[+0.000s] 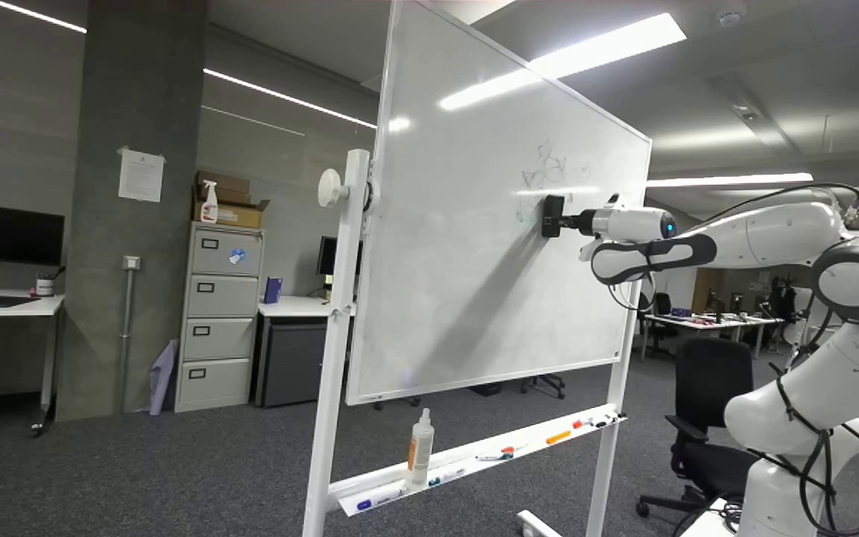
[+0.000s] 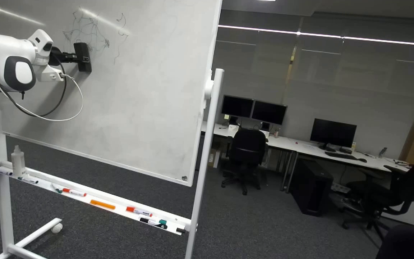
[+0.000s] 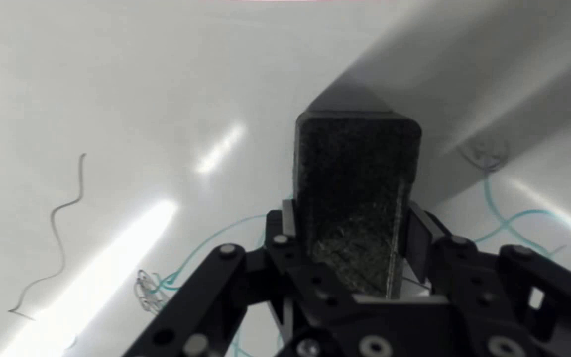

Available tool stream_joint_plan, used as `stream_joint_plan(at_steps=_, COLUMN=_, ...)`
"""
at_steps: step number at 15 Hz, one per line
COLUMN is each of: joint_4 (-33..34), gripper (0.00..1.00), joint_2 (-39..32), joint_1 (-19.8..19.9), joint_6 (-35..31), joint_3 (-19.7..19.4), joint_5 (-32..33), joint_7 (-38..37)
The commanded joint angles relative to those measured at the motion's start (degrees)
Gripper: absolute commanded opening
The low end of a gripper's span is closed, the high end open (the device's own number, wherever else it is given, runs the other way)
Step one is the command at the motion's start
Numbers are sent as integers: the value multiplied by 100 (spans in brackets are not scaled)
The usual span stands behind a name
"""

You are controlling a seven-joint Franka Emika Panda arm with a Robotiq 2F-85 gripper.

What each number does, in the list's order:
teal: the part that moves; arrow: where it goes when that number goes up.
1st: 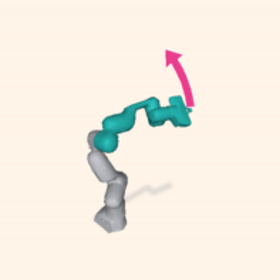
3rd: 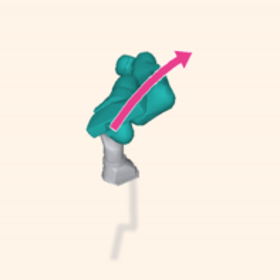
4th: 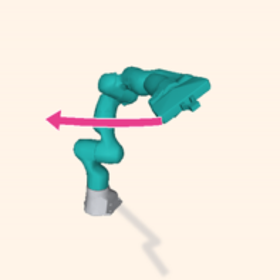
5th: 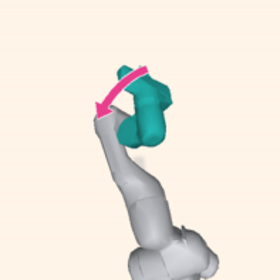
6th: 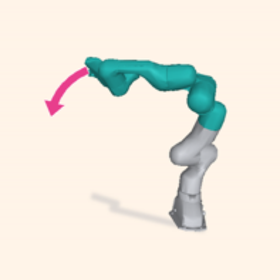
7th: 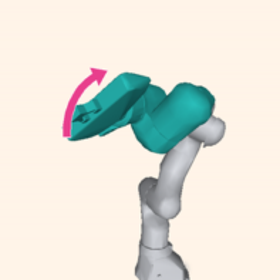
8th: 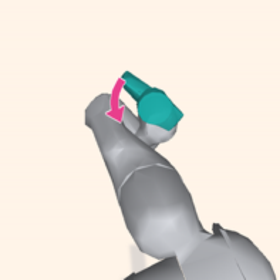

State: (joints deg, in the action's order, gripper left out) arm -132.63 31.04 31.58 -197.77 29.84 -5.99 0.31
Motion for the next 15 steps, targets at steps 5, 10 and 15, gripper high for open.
stream_joint_plan(at_steps=5, joint_4=275, gripper=30, joint_2=-405, joint_1=-550, joint_6=-55, joint_3=-591, joint_5=85, joint_7=-81)
stream_joint_plan(at_steps=10, joint_4=266, gripper=30, joint_2=-574, joint_1=-1166, joint_6=-57, joint_3=-520, joint_5=179, joint_7=-27)
stream_joint_plan(at_steps=15, joint_4=253, gripper=30, joint_2=-853, joint_1=-1840, joint_6=-25, joint_3=-300, joint_5=351, joint_7=57)
